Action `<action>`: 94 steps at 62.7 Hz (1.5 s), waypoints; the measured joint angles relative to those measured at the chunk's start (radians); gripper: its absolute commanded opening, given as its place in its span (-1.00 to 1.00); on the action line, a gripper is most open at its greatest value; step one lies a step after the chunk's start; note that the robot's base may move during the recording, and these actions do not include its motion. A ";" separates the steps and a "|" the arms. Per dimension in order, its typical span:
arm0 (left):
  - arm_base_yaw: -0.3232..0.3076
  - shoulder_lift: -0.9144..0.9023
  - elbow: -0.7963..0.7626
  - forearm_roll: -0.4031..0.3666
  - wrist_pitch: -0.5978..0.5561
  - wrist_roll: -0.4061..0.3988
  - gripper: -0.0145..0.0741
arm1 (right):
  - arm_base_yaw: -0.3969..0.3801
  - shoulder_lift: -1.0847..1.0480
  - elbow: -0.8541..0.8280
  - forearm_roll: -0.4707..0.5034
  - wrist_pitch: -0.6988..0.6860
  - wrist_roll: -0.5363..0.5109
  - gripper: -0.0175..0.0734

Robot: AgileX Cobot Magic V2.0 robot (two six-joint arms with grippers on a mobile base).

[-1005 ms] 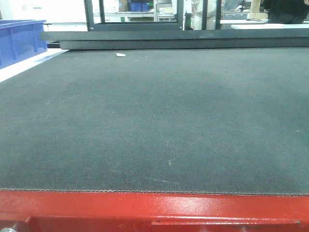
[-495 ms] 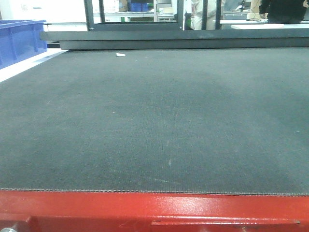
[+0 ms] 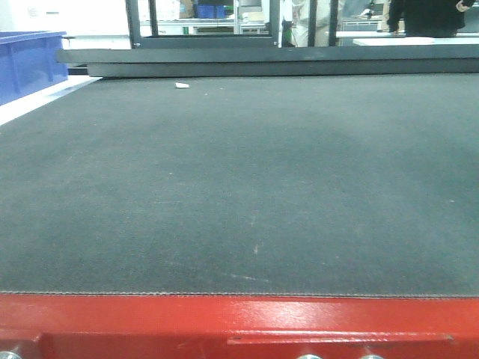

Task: Grab white bin and place on right shelf
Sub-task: 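Hold the bin raised with both grippers while the base turns away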

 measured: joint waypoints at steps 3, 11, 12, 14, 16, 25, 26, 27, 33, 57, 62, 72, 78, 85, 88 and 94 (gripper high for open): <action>0.000 0.000 0.000 0.000 0.000 0.000 -0.90 | 0.000 0.000 0.000 0.000 0.000 0.000 -0.19; 0.000 0.000 0.000 0.000 0.000 0.000 -0.90 | 0.000 0.000 0.000 0.000 0.000 0.000 -0.19; 0.000 0.000 0.000 0.000 0.000 0.000 -0.90 | 0.000 0.000 0.000 0.000 0.000 0.000 -0.19; 0.000 0.000 0.000 0.000 0.000 0.000 -0.90 | 0.000 0.000 0.000 0.000 0.000 0.000 -0.19; 0.000 0.000 0.000 0.000 0.000 0.000 -0.90 | 0.000 0.000 0.000 0.000 0.000 0.000 -0.19; 0.000 0.000 0.000 0.001 0.000 0.000 -0.90 | 0.000 0.000 0.000 0.000 0.000 0.000 -0.19; 0.000 0.000 0.000 0.001 0.000 0.000 -0.90 | 0.000 0.000 0.000 0.000 0.000 0.000 -0.19; 0.000 0.000 0.000 0.001 0.000 0.000 -0.90 | 0.000 0.000 0.000 0.000 0.000 0.000 -0.19; 0.000 0.000 0.000 0.001 0.000 0.000 -0.90 | 0.000 0.000 0.000 0.000 0.000 0.000 -0.19; 0.000 0.000 0.000 0.003 -0.003 0.000 -0.90 | 0.000 0.000 0.000 0.000 0.000 0.001 -0.19; 0.000 0.000 0.000 0.003 -0.003 0.000 -0.90 | 0.000 0.000 0.000 0.000 0.000 0.001 -0.19; 0.000 0.000 0.000 0.003 -0.003 0.000 -0.90 | 0.000 0.000 0.000 0.000 0.000 0.001 -0.19; 0.000 0.000 0.000 0.008 -0.005 -0.002 -0.90 | 0.000 0.000 0.000 0.000 0.000 0.001 -0.19; 0.000 0.000 0.000 0.008 -0.007 -0.002 -0.90 | 0.000 0.000 0.000 0.000 0.000 0.001 -0.19; 0.000 0.000 0.000 0.008 -0.007 -0.002 -0.90 | 0.000 0.000 0.000 0.000 0.000 0.001 -0.19; 0.000 0.000 0.000 0.008 -0.007 -0.002 -0.90 | 0.000 0.000 0.000 0.000 0.000 0.001 -0.19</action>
